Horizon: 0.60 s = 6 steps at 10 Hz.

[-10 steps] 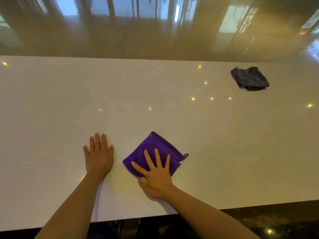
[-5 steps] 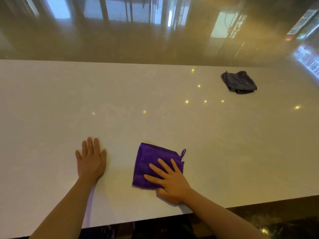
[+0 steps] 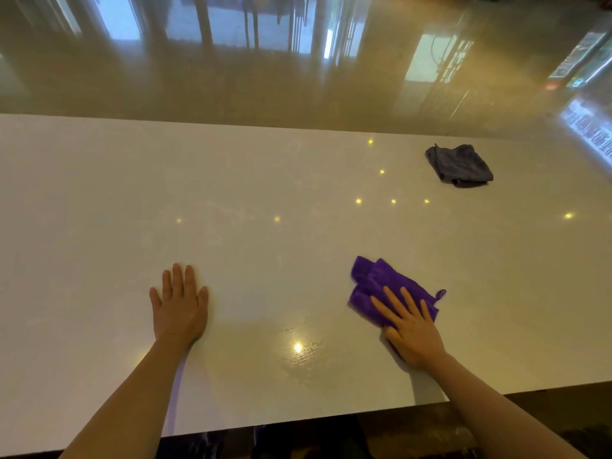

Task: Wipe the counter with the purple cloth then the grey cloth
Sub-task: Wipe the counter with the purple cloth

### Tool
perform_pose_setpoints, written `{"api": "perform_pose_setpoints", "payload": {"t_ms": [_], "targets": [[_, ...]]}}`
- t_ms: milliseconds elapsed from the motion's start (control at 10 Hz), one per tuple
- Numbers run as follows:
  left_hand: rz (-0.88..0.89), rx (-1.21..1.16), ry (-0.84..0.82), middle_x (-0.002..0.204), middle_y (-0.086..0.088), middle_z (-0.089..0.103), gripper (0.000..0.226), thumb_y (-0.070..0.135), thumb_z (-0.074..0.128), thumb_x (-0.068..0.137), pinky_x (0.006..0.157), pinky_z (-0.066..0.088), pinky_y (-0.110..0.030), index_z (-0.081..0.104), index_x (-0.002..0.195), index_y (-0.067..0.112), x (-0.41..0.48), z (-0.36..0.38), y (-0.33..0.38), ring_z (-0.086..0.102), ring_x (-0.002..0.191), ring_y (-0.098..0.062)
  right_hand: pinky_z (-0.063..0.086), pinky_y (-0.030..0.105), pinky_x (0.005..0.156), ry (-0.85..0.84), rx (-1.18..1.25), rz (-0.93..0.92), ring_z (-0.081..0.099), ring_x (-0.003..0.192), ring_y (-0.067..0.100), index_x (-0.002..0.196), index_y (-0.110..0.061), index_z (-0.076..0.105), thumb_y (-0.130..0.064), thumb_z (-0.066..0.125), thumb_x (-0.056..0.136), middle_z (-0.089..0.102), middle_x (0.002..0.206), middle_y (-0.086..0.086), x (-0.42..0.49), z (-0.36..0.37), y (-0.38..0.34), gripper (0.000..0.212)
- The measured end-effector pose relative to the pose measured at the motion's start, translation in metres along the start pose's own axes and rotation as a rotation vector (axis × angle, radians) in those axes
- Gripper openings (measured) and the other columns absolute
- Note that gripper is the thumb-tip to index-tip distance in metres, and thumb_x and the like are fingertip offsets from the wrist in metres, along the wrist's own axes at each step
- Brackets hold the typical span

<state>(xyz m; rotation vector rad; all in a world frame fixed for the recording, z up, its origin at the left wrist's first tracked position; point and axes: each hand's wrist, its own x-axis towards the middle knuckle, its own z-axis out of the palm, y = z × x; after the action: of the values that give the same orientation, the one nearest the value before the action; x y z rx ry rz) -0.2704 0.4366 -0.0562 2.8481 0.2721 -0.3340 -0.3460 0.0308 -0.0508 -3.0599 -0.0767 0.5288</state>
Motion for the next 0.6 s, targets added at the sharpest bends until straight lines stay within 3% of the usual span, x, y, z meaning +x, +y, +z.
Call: {"api": "perform_pose_setpoints", "payload": {"t_ms": [100, 200, 400, 600], "targets": [[0.003, 0.010, 0.006, 0.158, -0.009, -0.008, 0.057, 0.035, 0.016, 0.097, 0.118, -0.003, -0.046, -0.005, 0.146, 0.013, -0.001, 0.001, -0.001, -0.010, 0.145, -0.025, -0.009, 0.049, 0.116, 0.047, 0.078, 0.126, -0.015, 0.144, 0.025, 0.141, -0.027, -0.010, -0.036, 0.017, 0.094, -0.003, 0.158, -0.002, -0.002, -0.004, -0.007, 0.054], [0.007, 0.007, 0.010, 0.158, -0.009, -0.009, 0.057, 0.035, 0.015, 0.097, 0.118, -0.003, -0.046, -0.006, 0.146, 0.014, 0.000, 0.002, -0.001, -0.010, 0.145, -0.026, -0.006, 0.053, 0.115, 0.074, 0.135, 0.219, -0.008, 0.146, 0.030, 0.145, -0.032, 0.000, -0.031, 0.023, 0.098, 0.000, 0.159, 0.000, 0.000, -0.005, -0.023, 0.052], [0.010, 0.012, 0.007, 0.158, -0.009, -0.010, 0.057, 0.036, 0.014, 0.097, 0.118, -0.003, -0.046, -0.007, 0.145, 0.014, 0.001, 0.003, -0.002, -0.010, 0.145, -0.025, -0.004, 0.062, 0.112, 0.063, 0.173, 0.345, -0.011, 0.144, 0.036, 0.146, -0.033, -0.002, -0.033, 0.021, 0.099, -0.005, 0.159, 0.002, 0.005, -0.005, -0.056, 0.052], [0.011, 0.005, 0.000, 0.157, -0.008, -0.012, 0.057, 0.036, 0.013, 0.097, 0.118, -0.004, -0.046, -0.009, 0.145, 0.014, 0.001, 0.003, -0.002, -0.012, 0.145, -0.025, -0.008, 0.070, 0.106, 0.007, 0.298, 0.312, -0.020, 0.140, 0.041, 0.144, -0.033, -0.009, -0.037, 0.020, 0.098, -0.016, 0.158, 0.005, 0.004, -0.002, -0.125, 0.054]]}}
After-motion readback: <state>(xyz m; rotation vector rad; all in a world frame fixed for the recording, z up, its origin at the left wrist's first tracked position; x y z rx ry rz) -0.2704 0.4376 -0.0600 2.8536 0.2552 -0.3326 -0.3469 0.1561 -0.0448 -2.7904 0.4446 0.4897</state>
